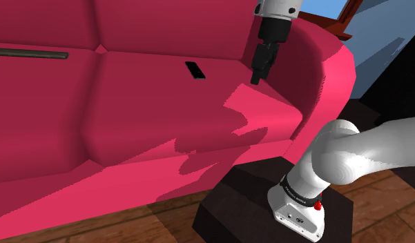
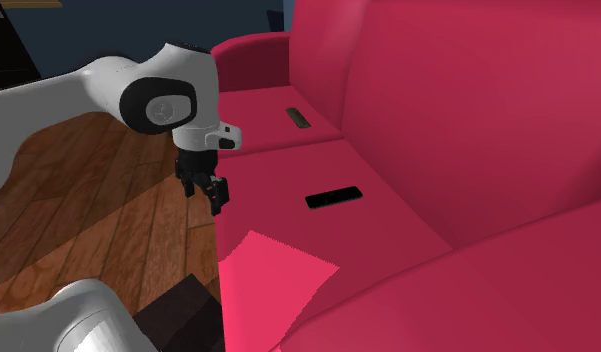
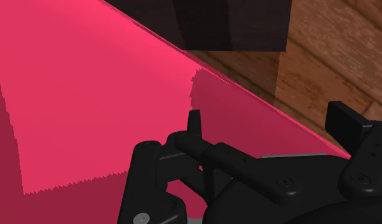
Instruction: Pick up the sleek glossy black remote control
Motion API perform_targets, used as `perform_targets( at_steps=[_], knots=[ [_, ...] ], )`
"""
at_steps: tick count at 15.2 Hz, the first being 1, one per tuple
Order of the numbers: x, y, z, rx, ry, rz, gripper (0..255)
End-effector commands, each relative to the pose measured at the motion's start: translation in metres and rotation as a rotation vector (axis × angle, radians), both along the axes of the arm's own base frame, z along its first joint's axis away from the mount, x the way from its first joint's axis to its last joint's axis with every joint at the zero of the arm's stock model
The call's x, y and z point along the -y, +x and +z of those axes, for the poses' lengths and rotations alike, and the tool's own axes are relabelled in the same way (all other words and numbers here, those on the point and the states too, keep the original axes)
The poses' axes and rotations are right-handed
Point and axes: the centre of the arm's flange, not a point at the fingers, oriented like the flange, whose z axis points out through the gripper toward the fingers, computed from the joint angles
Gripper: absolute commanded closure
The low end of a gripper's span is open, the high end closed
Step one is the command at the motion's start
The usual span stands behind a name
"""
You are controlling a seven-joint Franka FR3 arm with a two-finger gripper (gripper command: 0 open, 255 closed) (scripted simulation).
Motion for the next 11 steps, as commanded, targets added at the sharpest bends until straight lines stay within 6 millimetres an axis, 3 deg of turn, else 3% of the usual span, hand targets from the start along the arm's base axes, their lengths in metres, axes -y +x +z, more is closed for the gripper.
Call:
perform_targets(
  at_steps=[1, 11],
  knots=[
    [0.000, 0.000, 0.000, 0.000, 0.000, 0.000, 0],
    [0.018, 0.117, -0.036, 0.037, -0.045, -0.161, 0]
  ],
)
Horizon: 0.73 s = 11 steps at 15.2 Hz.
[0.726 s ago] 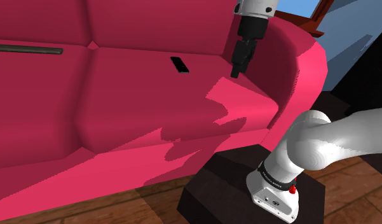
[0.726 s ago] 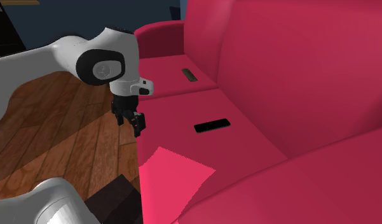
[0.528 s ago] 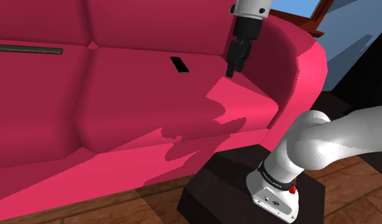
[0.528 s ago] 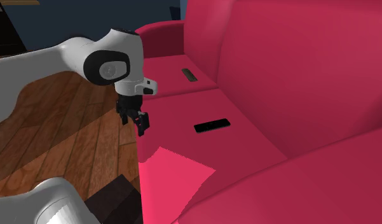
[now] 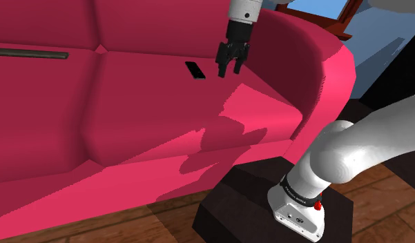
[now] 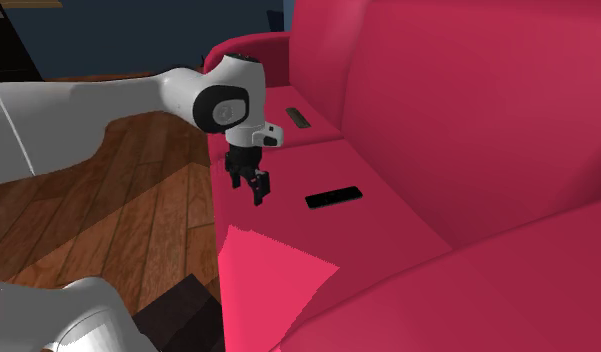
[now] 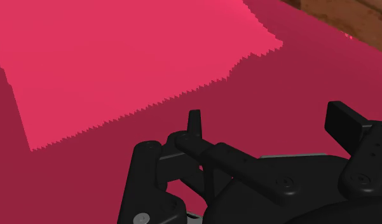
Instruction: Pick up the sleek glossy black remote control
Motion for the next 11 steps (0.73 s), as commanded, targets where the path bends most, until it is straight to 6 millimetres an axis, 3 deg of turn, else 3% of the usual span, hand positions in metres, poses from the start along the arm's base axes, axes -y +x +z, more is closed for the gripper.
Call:
perform_targets(
  at_steps=[1, 11],
  knots=[
    [0.006, 0.022, -0.008, 0.009, -0.009, -0.033, 0],
    [0.047, 0.135, -0.037, 0.046, -0.054, -0.194, 0]
  ],
)
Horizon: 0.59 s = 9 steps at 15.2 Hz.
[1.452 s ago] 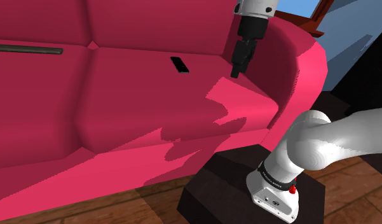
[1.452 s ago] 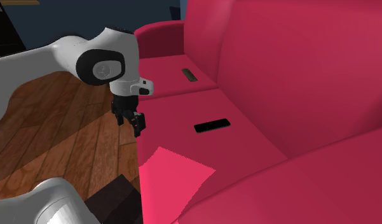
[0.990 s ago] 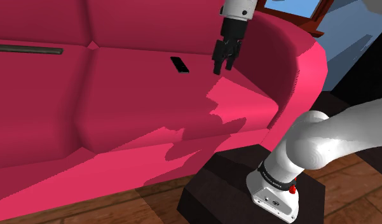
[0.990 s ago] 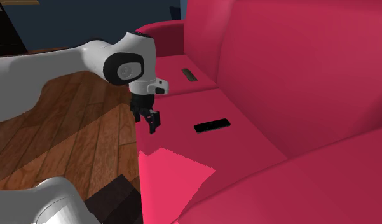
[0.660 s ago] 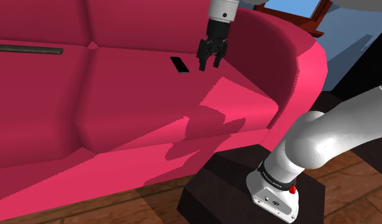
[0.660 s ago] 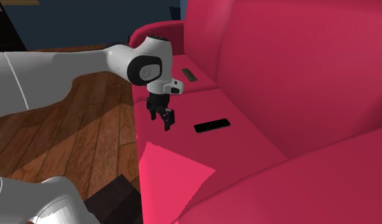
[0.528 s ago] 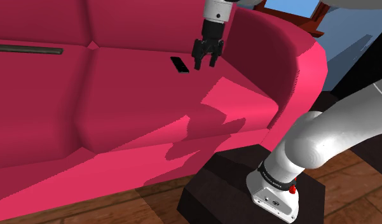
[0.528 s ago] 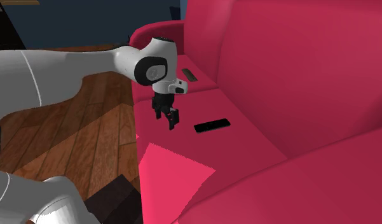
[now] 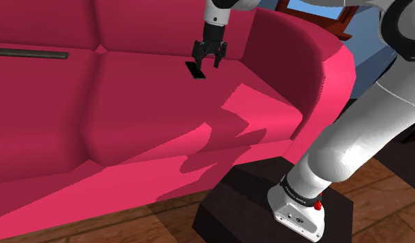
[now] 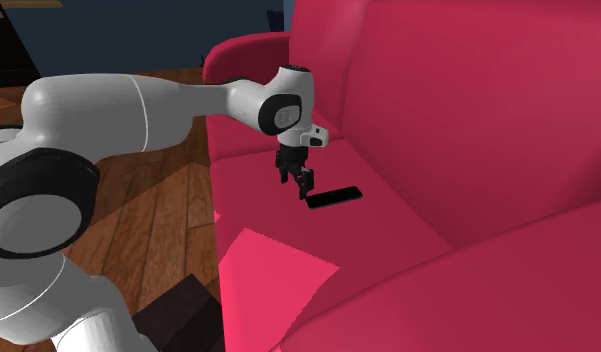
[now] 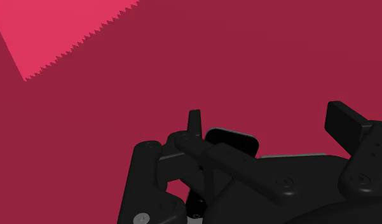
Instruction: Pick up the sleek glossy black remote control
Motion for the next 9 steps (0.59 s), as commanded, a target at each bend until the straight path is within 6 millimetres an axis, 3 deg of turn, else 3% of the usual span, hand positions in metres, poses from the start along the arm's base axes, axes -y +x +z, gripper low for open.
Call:
perform_targets(
  at_steps=[1, 9],
  knots=[
    [0.010, 0.024, -0.005, 0.008, -0.009, -0.034, 0],
    [0.057, 0.109, -0.023, 0.038, -0.045, -0.163, 0]
  ],
)
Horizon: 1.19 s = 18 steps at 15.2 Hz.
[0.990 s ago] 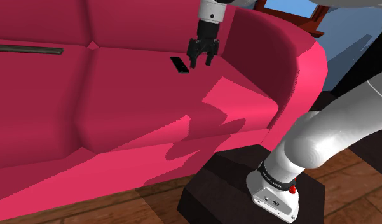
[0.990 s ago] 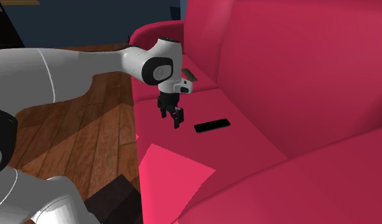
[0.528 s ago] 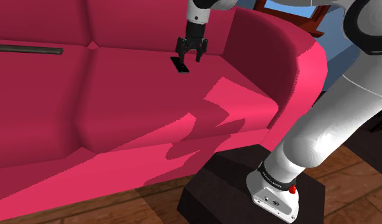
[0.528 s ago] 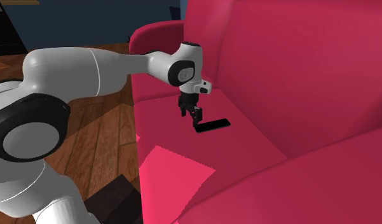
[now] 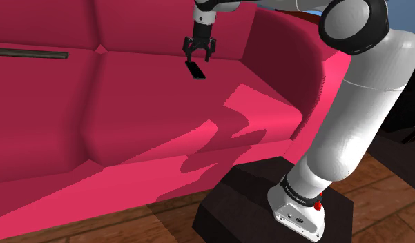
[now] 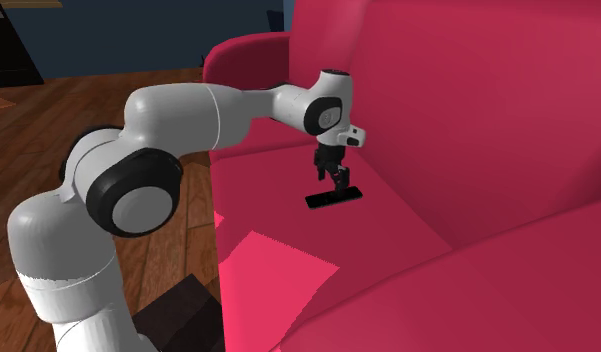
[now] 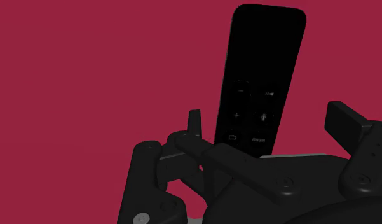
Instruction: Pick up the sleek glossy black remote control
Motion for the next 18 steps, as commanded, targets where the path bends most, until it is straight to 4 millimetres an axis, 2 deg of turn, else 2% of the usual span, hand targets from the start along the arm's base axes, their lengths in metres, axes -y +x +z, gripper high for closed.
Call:
perform_targets(
  at_steps=[1, 8, 10, 11, 18],
  knots=[
    [0.009, 0.020, -0.006, 0.007, -0.009, -0.029, 0],
    [0.009, 0.020, -0.043, 0.007, -0.009, -0.029, 0],
    [0.009, 0.020, -0.046, 0.007, -0.009, -0.029, 0],
    [0.009, 0.020, -0.047, 0.007, -0.009, -0.029, 255],
    [0.009, 0.020, -0.046, 0.007, -0.009, -0.029, 255]
  ],
)
